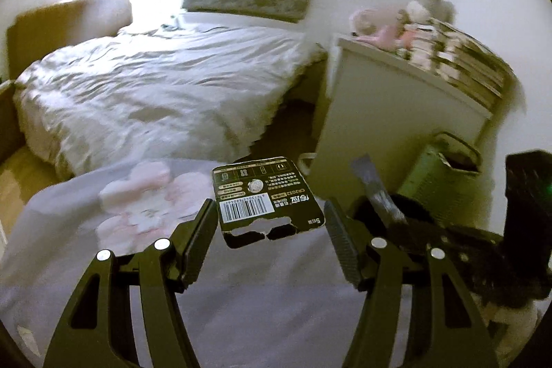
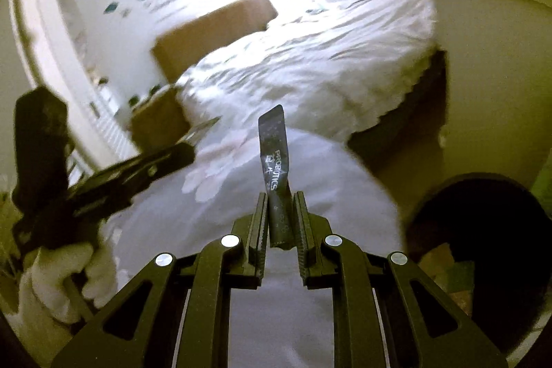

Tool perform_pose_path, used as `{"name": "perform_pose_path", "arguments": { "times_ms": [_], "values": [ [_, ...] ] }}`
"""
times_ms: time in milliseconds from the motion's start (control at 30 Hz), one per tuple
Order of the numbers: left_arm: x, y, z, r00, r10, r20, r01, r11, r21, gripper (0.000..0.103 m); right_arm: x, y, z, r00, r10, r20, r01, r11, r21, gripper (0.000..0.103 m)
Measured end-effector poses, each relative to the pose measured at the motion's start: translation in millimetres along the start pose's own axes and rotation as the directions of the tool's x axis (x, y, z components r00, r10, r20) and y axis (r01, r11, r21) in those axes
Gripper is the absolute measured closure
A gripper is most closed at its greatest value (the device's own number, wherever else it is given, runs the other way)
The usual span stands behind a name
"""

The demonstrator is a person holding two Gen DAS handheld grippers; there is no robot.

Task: Collect trash
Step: 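Carry the card package with the left tool while the right tool carries the strip to the bin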

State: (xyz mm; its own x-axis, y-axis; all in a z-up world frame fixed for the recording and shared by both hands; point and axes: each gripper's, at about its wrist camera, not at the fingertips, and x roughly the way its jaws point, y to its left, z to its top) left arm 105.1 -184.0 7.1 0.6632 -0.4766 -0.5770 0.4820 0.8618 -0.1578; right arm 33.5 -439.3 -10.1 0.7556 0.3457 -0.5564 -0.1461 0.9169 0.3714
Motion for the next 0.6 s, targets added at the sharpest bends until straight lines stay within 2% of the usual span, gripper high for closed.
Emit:
{"name": "perform_pose_path", "arguments": {
  "times_ms": [300,600],
  "values": [
    [24,-75,1,0.994,-0.102,-0.026,0.104,0.991,0.087,0.041,-49,-85,-3,0.990,-0.123,0.071,0.110,0.980,0.165,0.087],
    [44,-128,-2,0.985,-0.164,-0.060,0.171,0.973,0.157,0.041,-70,-140,-19,0.980,-0.183,0.084,0.154,0.950,0.271,0.087]
  ]
}}
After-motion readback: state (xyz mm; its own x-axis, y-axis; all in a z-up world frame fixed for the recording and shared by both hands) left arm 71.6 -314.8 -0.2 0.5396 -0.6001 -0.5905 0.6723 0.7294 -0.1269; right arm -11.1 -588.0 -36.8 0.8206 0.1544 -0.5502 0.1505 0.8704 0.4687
